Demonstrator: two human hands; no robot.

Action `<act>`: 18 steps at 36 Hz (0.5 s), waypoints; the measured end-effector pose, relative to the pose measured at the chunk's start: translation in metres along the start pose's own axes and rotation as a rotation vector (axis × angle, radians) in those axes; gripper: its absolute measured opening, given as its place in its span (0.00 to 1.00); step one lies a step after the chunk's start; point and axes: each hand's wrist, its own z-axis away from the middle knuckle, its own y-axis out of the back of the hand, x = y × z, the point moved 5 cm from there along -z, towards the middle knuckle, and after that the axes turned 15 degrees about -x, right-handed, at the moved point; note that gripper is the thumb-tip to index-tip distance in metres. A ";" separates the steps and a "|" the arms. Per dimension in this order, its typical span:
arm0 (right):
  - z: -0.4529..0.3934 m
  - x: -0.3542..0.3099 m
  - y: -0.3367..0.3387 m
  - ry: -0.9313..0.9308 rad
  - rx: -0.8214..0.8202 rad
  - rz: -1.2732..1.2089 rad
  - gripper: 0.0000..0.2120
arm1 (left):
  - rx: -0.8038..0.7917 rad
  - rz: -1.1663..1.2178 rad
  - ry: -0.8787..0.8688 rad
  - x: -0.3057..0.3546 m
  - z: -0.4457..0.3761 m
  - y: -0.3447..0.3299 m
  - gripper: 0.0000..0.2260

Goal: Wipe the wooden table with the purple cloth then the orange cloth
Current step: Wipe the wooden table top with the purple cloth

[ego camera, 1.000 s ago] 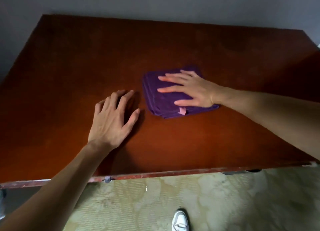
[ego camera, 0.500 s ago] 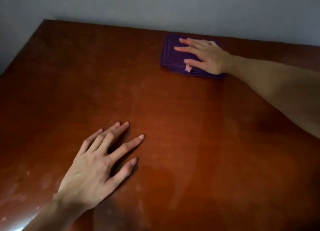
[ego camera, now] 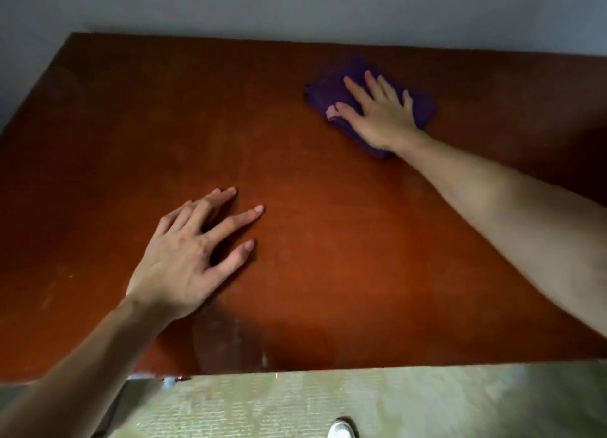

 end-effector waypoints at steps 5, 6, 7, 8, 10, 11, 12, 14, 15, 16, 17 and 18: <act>0.118 0.004 -0.050 0.007 0.067 0.024 0.32 | 0.035 -0.022 0.017 0.005 0.002 -0.001 0.24; 0.143 0.003 -0.060 0.020 0.075 0.029 0.34 | 0.036 -0.028 0.023 0.006 0.003 -0.002 0.24; 0.168 0.002 -0.069 0.032 0.084 0.032 0.35 | 0.032 -0.031 0.028 0.007 0.004 -0.003 0.24; 0.192 0.002 -0.078 0.043 0.091 0.038 0.36 | 0.032 -0.034 0.032 0.008 0.005 -0.003 0.24; 0.236 0.003 -0.095 0.077 0.100 0.051 0.36 | 0.054 -0.028 0.050 0.011 0.008 -0.003 0.24; 0.256 0.005 -0.102 0.104 0.107 0.065 0.35 | 0.074 -0.013 0.066 0.014 0.010 -0.002 0.24; 0.273 0.007 -0.108 0.140 0.110 0.088 0.34 | 0.094 0.005 0.081 0.018 0.012 -0.002 0.24; 0.298 0.015 -0.115 0.236 0.075 0.151 0.33 | 0.133 0.026 0.092 0.032 0.016 -0.004 0.22; 0.305 0.021 -0.116 0.291 0.049 0.179 0.32 | 0.144 0.031 0.086 0.042 0.015 -0.005 0.21; 0.309 0.027 -0.115 0.345 0.025 0.199 0.32 | 0.145 0.039 0.074 0.051 0.014 -0.007 0.21; 0.308 0.033 -0.112 0.393 0.000 0.215 0.32 | 0.141 0.049 0.058 0.061 0.012 -0.009 0.21; 0.305 0.038 -0.108 0.434 -0.026 0.229 0.31 | 0.136 0.056 0.037 0.071 0.008 -0.010 0.21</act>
